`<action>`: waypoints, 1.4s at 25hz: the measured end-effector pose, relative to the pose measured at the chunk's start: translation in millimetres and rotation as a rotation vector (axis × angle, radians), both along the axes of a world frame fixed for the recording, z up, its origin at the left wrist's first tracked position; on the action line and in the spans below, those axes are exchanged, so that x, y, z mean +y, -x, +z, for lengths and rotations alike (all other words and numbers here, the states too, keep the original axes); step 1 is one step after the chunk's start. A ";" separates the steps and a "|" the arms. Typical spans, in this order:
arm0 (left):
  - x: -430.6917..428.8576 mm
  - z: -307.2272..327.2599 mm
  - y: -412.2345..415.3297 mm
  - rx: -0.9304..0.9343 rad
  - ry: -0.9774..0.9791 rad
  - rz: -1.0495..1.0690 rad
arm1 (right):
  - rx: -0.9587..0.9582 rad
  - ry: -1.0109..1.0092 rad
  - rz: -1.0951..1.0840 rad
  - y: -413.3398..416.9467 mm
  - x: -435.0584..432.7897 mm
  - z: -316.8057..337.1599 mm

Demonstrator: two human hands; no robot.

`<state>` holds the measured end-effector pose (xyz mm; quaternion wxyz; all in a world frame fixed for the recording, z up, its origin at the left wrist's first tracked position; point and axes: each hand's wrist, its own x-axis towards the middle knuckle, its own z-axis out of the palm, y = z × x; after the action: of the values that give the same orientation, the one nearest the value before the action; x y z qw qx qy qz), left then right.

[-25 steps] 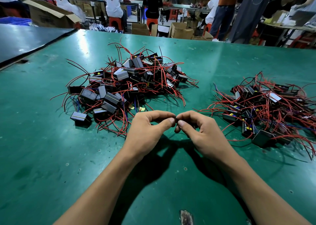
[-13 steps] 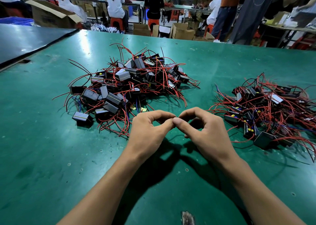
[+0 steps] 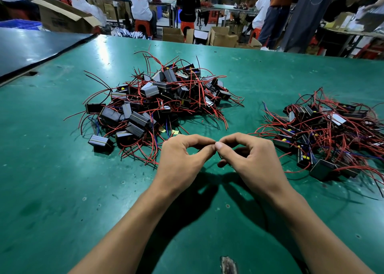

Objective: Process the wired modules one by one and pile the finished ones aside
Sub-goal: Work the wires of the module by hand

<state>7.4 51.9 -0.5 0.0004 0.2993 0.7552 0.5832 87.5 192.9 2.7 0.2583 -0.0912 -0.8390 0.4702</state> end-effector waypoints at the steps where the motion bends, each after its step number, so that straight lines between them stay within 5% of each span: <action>1: 0.0 -0.8 0.3 0.000 0.002 0.010 | -0.006 -0.007 0.002 -0.4 0.4 0.3; 15: 1.0 -6.8 -0.3 0.282 0.121 0.071 | 0.011 -0.279 0.077 3.1 8.7 -7.1; 18: 1.2 -7.2 0.5 0.265 0.136 0.049 | -0.034 -0.338 0.103 3.1 12.3 -8.9; 21: 2.7 -7.4 1.8 0.209 0.162 0.017 | -0.094 -0.599 0.067 3.0 13.1 -11.3; 24: 3.3 -7.4 4.3 0.108 0.143 0.003 | -0.022 -0.872 -0.001 3.4 10.6 -10.0; 28: 2.5 -4.8 5.9 0.024 0.140 -0.025 | 0.014 -0.985 0.004 4.2 12.7 -9.1; 31: 2.6 -5.9 5.0 0.022 0.124 -0.005 | 0.026 -0.852 0.012 4.5 13.6 -11.9; 35: 5.0 -8.7 -1.6 0.109 0.078 0.081 | 0.003 -0.276 0.017 2.4 16.0 -8.4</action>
<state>9.0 56.8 -9.2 -0.0526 0.2996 0.7878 0.5355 85.1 208.9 -5.6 0.2658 -0.0469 -0.8960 0.3527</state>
